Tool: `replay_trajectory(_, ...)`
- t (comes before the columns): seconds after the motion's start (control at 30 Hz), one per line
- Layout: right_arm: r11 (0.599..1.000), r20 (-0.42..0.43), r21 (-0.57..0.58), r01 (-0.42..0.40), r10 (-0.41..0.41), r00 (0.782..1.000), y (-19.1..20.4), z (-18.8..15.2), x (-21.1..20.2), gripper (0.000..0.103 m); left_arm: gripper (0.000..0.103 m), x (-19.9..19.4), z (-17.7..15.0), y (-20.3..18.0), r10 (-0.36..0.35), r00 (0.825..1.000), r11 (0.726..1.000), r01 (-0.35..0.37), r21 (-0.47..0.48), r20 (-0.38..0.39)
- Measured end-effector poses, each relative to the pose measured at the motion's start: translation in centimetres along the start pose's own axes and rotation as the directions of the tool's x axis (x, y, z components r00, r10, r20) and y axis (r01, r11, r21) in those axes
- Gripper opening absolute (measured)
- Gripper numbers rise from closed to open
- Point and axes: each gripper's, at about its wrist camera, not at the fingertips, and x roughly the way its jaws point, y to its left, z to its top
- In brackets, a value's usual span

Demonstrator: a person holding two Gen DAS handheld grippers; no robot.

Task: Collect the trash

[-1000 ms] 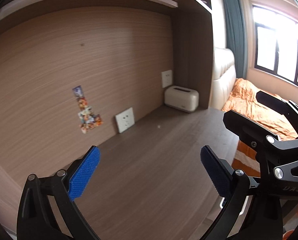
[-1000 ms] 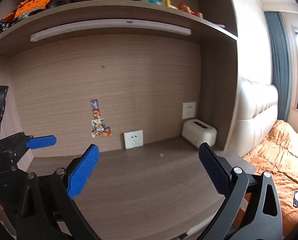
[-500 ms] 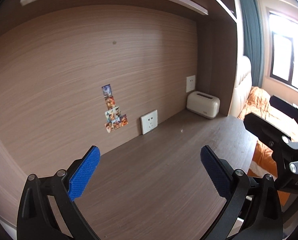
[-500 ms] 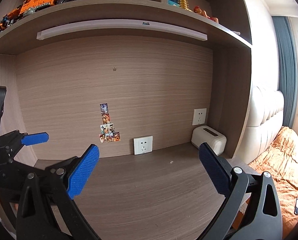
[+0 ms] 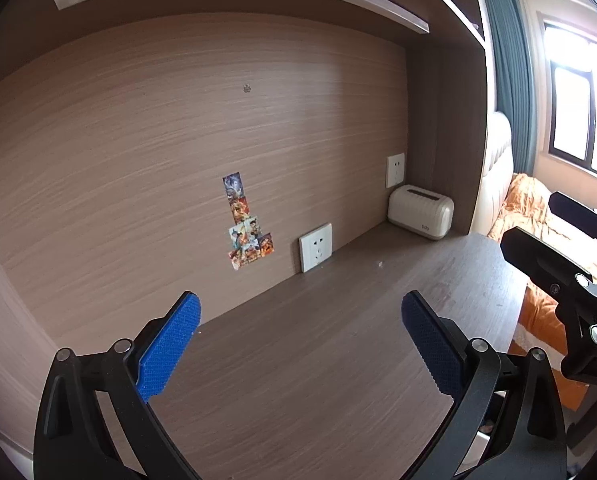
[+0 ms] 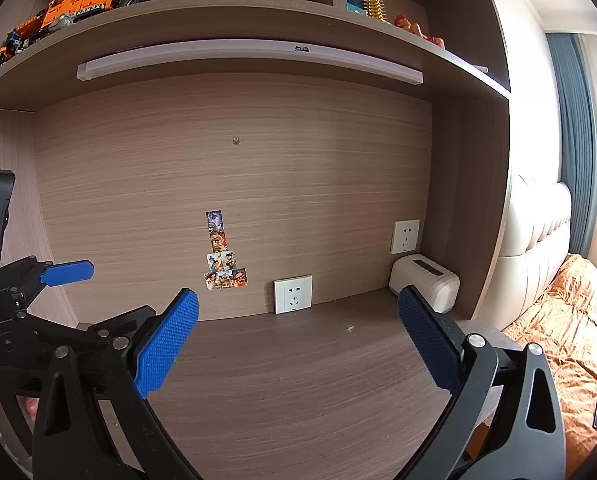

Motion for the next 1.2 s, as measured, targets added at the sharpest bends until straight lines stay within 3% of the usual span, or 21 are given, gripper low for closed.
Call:
replay_trajectory(1.07,1.0,-0.002,0.007,0.029,-0.029,1.0,0.28,-0.31,-0.81,0.1,0.098,-0.37,-0.11,0.32,-0.026,1.0,1.0,0.026,-0.009,0.011)
replay_trajectory(1.2,0.999,-0.007,0.008,0.031,-0.031,1.0,0.34,-0.34,-0.65,0.1,0.098,0.02,-0.12,0.61,-0.066,0.998,0.998,0.065,-0.011,-0.007)
